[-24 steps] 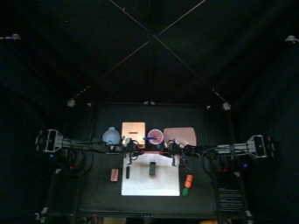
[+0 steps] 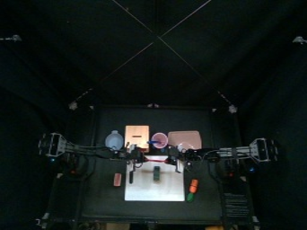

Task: Cut the sushi into 4 pieces with the knife
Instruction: Cut the sushi into 4 pieces

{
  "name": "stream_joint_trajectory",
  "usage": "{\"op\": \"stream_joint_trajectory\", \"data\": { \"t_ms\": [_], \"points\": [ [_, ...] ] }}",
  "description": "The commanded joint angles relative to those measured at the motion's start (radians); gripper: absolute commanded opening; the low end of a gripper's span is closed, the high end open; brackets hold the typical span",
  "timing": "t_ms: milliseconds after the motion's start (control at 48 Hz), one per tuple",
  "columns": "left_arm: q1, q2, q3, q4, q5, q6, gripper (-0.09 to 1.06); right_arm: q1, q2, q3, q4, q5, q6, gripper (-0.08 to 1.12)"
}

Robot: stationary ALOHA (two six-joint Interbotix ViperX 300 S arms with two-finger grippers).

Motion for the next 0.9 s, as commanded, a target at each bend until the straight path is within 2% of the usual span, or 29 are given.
{"op": "stream_joint_trajectory", "data": {
  "t_ms": [21, 625, 896],
  "points": [
    [-0.006, 0.008, -0.012, -0.003, -0.006, 0.000, 0.36, 0.000, 0.011, -0.040, -0.002, 0.061, 0.002, 0.15],
    [-0.055, 0.103, -0.025, -0.006, -0.008, -0.005, 0.35, -0.009, 0.101, -0.046, 0.005, 0.129, 0.002, 0.15],
    [-0.057, 0.130, -0.035, -0.006, -0.006, -0.002, 0.35, -0.008, 0.140, -0.044, 0.012, 0.132, 0.003, 0.15]
  ]
}}
